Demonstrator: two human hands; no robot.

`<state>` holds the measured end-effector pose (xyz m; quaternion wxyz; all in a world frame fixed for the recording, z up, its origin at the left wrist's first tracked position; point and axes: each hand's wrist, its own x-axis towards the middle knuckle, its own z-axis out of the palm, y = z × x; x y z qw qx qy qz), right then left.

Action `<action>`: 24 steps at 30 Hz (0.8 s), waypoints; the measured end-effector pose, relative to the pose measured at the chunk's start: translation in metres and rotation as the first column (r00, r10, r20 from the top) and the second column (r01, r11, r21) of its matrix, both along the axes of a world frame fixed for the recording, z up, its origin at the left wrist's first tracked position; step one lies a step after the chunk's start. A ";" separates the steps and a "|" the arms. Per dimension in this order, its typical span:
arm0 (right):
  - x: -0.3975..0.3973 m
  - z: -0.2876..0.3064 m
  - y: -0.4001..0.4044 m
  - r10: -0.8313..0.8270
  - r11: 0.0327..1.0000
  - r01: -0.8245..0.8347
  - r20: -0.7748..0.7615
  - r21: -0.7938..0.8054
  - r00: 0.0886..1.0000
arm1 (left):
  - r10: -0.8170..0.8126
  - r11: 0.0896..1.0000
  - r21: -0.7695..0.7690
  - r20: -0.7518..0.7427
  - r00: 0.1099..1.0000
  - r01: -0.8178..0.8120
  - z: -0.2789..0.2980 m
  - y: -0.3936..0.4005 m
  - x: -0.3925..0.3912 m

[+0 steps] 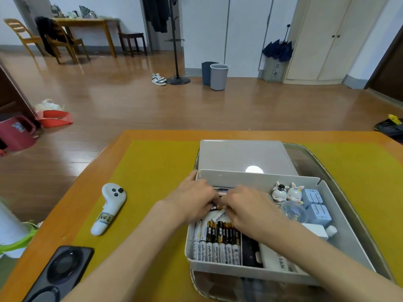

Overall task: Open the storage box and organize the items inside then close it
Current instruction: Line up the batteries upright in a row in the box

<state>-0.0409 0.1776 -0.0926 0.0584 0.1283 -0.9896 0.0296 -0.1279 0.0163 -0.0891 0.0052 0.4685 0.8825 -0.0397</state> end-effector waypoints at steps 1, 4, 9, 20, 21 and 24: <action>-0.007 0.001 -0.003 0.044 0.998 -0.044 -0.007 0.039 0.999 | 0.024 1.000 -0.013 0.011 1.000 -0.024 0.000 0.001 0.000; -0.020 -0.003 -0.010 0.120 0.970 -0.134 0.081 0.201 0.989 | 0.115 0.992 -0.062 0.042 0.992 -0.112 0.002 0.003 -0.003; -0.025 -0.011 -0.009 0.129 0.938 -0.168 0.143 0.303 0.981 | 0.187 0.980 -0.073 0.042 0.982 -0.183 -0.005 0.011 -0.004; 0.008 0.036 0.034 -0.145 0.948 0.139 0.003 -0.285 0.989 | 0.184 0.979 -0.100 0.068 0.981 -0.177 -0.004 0.024 -0.001; 0.010 0.034 0.035 -0.144 0.937 0.144 0.025 -0.317 0.989 | 0.173 0.980 -0.110 0.053 0.984 -0.166 -0.005 0.024 0.000; 0.014 0.026 0.038 -0.139 0.932 0.150 0.058 -0.330 0.989 | 0.135 0.985 -0.113 0.038 0.990 -0.130 -0.005 0.024 0.001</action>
